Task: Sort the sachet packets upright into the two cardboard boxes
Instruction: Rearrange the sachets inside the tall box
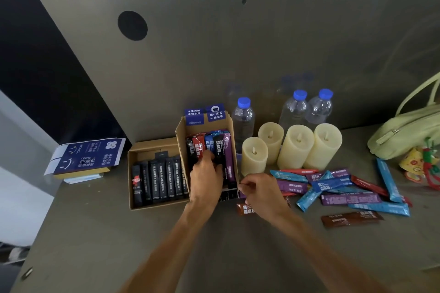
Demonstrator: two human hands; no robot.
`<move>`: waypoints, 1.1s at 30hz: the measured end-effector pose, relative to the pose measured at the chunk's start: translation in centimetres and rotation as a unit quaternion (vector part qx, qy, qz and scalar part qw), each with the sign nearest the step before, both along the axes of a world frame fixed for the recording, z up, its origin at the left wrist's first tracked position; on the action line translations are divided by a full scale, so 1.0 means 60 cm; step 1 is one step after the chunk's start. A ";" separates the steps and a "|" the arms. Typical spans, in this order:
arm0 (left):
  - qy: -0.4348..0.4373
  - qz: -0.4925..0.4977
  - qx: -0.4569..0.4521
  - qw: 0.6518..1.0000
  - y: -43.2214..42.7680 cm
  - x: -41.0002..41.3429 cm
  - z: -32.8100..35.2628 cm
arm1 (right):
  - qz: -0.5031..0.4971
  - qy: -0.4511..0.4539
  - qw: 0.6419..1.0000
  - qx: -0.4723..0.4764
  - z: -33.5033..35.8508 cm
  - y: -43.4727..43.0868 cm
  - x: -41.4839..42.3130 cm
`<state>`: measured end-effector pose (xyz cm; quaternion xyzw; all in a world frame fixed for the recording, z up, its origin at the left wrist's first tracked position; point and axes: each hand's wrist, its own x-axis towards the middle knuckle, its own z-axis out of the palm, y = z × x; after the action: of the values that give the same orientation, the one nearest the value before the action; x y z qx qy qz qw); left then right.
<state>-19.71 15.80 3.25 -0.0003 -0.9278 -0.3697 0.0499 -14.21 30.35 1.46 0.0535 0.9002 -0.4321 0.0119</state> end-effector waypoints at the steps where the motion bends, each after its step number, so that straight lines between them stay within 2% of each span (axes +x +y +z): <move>1: 0.010 -0.004 -0.007 1.000 -0.001 0.002 -0.003 | 0.000 0.000 1.000 0.002 0.000 -0.001 0.000; 8: 0.019 -0.076 -0.097 0.992 -0.003 0.003 -0.019 | 0.007 0.002 1.000 0.012 -0.001 0.001 -0.002; 24: 0.007 -0.094 -0.099 0.991 0.003 -0.011 -0.022 | 0.009 -0.001 1.000 0.013 0.000 0.001 -0.003; 33: 0.000 -0.106 -0.131 0.986 0.005 -0.013 -0.019 | 0.006 0.004 1.000 0.023 0.001 -0.001 -0.004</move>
<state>-20.48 16.07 2.10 -0.1049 -0.9629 -0.2485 0.0098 -14.42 30.27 1.54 0.0472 0.9101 -0.4116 0.0099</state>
